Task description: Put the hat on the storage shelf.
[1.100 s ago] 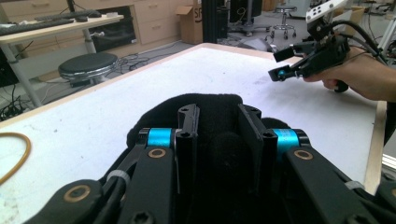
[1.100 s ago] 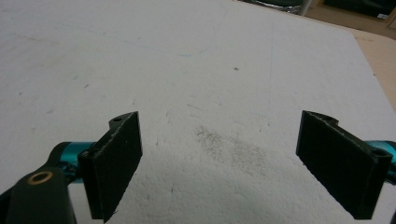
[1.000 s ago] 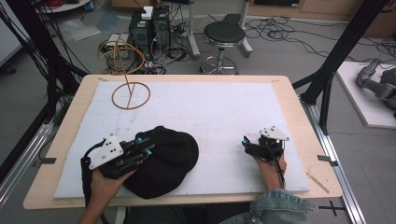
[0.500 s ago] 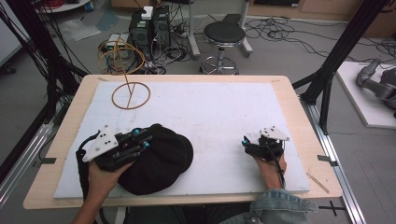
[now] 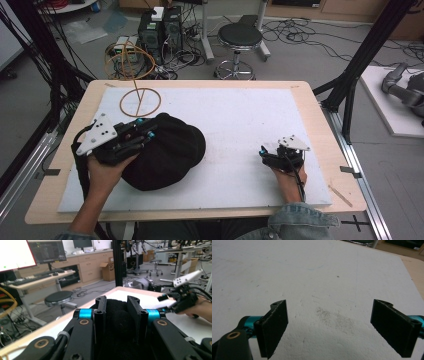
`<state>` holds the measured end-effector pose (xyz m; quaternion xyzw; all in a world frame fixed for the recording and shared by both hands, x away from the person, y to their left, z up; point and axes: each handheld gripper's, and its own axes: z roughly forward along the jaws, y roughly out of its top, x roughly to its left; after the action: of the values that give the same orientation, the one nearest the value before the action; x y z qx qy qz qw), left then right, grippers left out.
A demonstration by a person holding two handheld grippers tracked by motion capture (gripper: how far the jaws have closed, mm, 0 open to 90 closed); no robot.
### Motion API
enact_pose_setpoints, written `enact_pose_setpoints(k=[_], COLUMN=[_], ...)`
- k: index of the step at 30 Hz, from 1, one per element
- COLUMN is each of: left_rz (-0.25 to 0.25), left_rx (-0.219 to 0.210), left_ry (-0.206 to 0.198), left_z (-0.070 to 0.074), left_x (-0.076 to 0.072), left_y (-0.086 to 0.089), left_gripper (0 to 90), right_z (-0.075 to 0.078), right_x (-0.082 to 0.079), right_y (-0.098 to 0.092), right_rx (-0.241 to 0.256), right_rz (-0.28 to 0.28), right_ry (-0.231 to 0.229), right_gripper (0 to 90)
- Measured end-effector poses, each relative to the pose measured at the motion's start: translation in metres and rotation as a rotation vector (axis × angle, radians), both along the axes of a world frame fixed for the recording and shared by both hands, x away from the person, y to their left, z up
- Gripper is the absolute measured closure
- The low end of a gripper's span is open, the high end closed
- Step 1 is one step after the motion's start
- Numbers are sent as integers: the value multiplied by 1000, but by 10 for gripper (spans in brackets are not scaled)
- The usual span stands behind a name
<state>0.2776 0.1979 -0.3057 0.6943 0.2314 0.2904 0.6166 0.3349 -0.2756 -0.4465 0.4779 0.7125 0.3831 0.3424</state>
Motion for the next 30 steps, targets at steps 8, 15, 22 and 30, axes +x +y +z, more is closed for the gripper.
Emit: enact_pose_setpoints(k=[8, 15, 22, 30], left_rz=[12, 25, 55, 77], left_rx=[-21, -33, -52, -62], left_ry=[-43, -70, -95, -128], left_z=[27, 49, 72, 99], left_x=[14, 26, 38, 53], left_y=[6, 11, 17, 27], left_gripper=[697, 697, 698, 697], right_z=[0, 0, 0, -1], right_x=[0, 1, 0, 0], right_y=[0, -1, -1, -3], right_rx=[3, 2, 5, 11], right_rz=[0, 0, -4, -7], right_ry=[-1, -1, 2, 3], right_gripper=[142, 142, 142, 142])
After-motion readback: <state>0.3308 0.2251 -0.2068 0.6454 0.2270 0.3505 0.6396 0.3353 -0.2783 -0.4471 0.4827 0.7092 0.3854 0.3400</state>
